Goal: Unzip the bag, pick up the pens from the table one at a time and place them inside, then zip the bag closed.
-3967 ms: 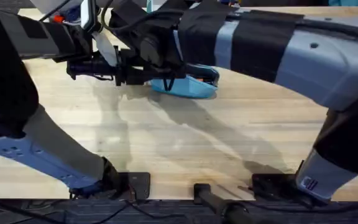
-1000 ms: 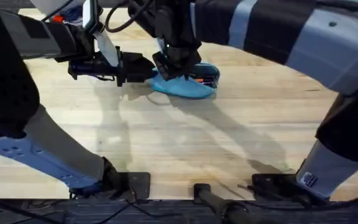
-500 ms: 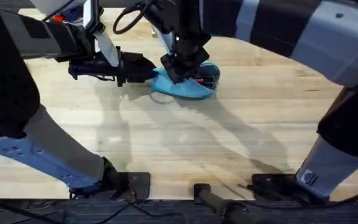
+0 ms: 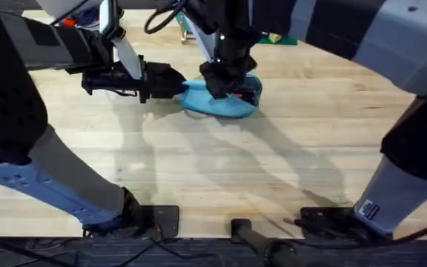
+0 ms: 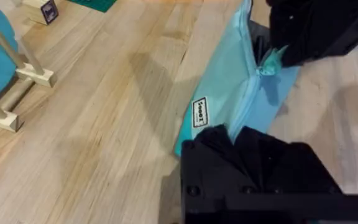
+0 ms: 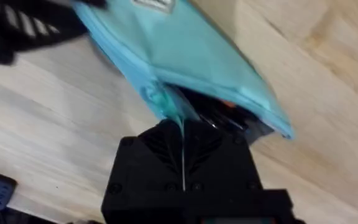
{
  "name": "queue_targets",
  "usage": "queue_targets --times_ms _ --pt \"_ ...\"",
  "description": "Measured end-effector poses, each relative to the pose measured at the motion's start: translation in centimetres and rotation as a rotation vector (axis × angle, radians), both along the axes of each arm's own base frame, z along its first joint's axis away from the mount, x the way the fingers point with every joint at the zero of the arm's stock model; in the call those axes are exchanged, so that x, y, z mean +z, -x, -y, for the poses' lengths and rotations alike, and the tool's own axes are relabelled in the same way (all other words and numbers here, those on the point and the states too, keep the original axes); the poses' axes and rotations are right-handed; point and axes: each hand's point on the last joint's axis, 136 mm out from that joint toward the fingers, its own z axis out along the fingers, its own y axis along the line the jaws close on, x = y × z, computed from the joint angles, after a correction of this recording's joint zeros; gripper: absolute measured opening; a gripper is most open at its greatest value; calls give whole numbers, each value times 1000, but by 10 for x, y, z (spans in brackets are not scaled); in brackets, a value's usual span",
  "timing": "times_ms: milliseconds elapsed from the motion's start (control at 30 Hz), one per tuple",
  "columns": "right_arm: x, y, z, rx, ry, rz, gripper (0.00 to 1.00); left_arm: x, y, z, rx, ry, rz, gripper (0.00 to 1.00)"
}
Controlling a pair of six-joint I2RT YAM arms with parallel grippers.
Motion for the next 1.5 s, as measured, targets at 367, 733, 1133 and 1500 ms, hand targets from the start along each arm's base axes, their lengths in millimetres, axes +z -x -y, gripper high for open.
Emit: queue_targets --times_ms 367,733,1133,1500 --pt "-1 -5 17 -17 4 -36 30 0 -1 -1 2 -4 6 40" --pt "-2 4 26 -16 2 -104 30 0 -1 -1 2 -3 4 40" --pt "1 16 81 -100 94 -245 30 0 -1 -3 7 -4 5 39" --pt "4 12 95 -105 140 -234 34 0 -1 -3 8 -4 5 39"
